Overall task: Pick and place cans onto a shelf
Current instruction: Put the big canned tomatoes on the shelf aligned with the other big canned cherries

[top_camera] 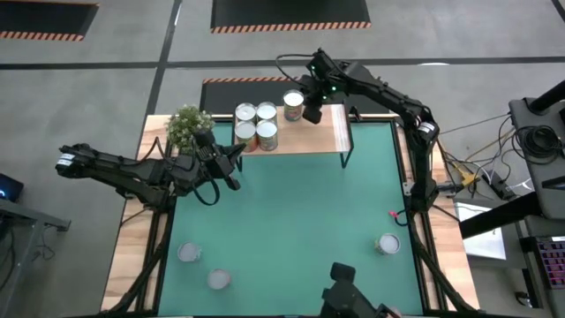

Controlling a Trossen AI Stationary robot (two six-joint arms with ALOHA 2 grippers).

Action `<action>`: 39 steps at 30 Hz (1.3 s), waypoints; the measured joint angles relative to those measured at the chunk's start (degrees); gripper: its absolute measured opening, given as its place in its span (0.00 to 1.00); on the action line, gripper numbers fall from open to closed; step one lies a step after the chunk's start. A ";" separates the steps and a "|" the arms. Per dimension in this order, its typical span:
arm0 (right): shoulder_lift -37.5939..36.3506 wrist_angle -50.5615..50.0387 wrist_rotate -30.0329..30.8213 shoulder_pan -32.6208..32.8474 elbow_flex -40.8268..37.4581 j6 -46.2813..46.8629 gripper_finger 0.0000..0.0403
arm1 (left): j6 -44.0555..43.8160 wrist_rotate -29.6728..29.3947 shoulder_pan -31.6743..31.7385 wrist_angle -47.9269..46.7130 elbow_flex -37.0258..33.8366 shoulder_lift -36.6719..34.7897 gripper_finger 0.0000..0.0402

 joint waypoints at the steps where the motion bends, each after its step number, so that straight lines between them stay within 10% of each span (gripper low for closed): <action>1: -0.06 0.97 -0.21 0.14 -0.23 -0.07 0.03 | 0.00 0.00 0.00 0.01 0.00 0.00 0.00; 39: 1.12 12.89 0.24 3.28 -1.20 2.04 0.02 | -0.39 0.20 0.00 0.04 0.01 0.02 0.00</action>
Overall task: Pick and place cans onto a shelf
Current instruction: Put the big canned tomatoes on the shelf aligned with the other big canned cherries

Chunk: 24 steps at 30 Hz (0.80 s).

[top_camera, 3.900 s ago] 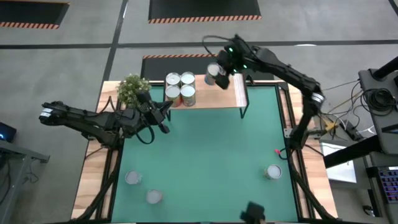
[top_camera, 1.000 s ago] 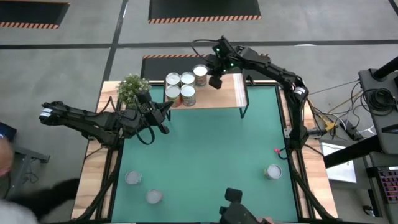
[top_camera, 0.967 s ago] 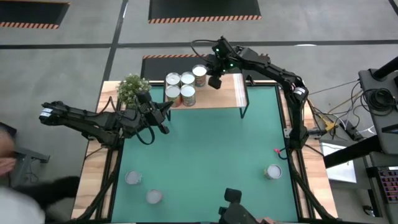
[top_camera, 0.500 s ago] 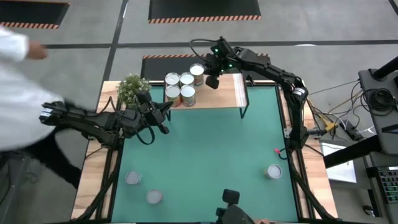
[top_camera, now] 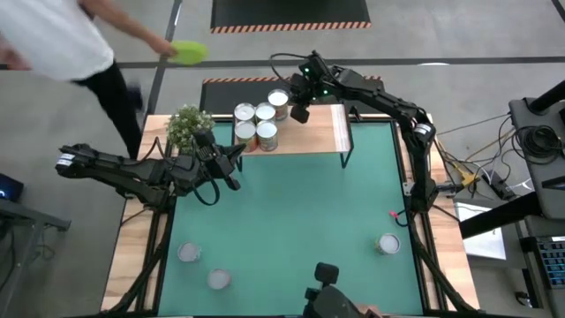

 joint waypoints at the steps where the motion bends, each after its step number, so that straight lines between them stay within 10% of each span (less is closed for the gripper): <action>1: 0.26 0.80 0.00 0.00 0.00 0.09 0.02 | 0.00 0.00 0.00 0.00 0.02 0.00 0.00; 24: 2.73 7.45 -0.15 0.22 -0.08 -0.37 0.02 | 0.00 0.01 0.02 -0.01 0.04 0.00 0.00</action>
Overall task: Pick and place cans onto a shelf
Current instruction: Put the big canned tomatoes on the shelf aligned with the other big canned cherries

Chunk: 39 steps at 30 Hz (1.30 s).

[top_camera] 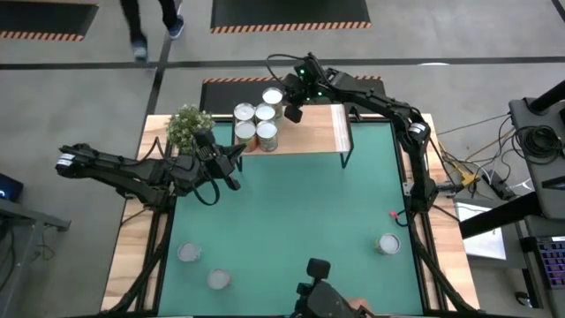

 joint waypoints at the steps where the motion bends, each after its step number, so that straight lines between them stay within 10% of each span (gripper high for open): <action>1: 0.00 0.17 0.01 0.00 -0.01 -0.02 0.02 | -0.01 0.00 -0.01 -0.01 0.00 0.00 0.00; 9: 0.00 0.50 6.99 -0.38 0.14 0.60 0.02 | 0.00 -0.01 0.01 -0.02 0.00 0.00 0.00; 39: 1.46 5.31 2.47 1.53 -0.30 2.64 0.02 | -0.02 0.02 0.01 -0.04 0.00 0.00 0.00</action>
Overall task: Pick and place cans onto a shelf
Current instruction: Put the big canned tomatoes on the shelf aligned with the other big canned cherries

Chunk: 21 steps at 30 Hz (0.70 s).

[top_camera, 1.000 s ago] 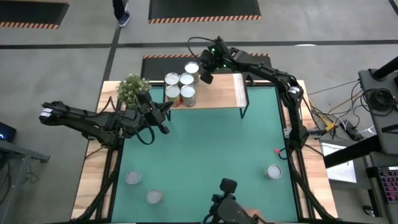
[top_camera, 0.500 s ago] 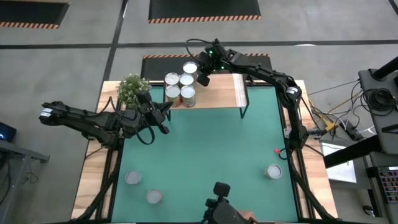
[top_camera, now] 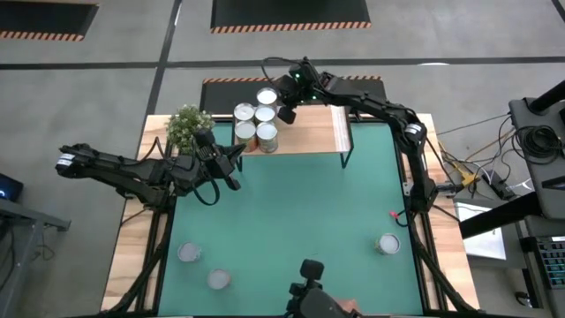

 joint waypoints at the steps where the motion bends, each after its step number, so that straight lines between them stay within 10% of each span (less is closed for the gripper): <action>1: 0.06 -0.29 0.02 0.05 -0.02 -0.15 0.02 | 0.00 0.00 0.00 0.01 0.00 0.00 0.00; 21: 0.07 2.10 0.04 0.32 -0.02 0.67 0.02 | 0.00 0.00 -0.01 0.01 0.00 0.00 0.00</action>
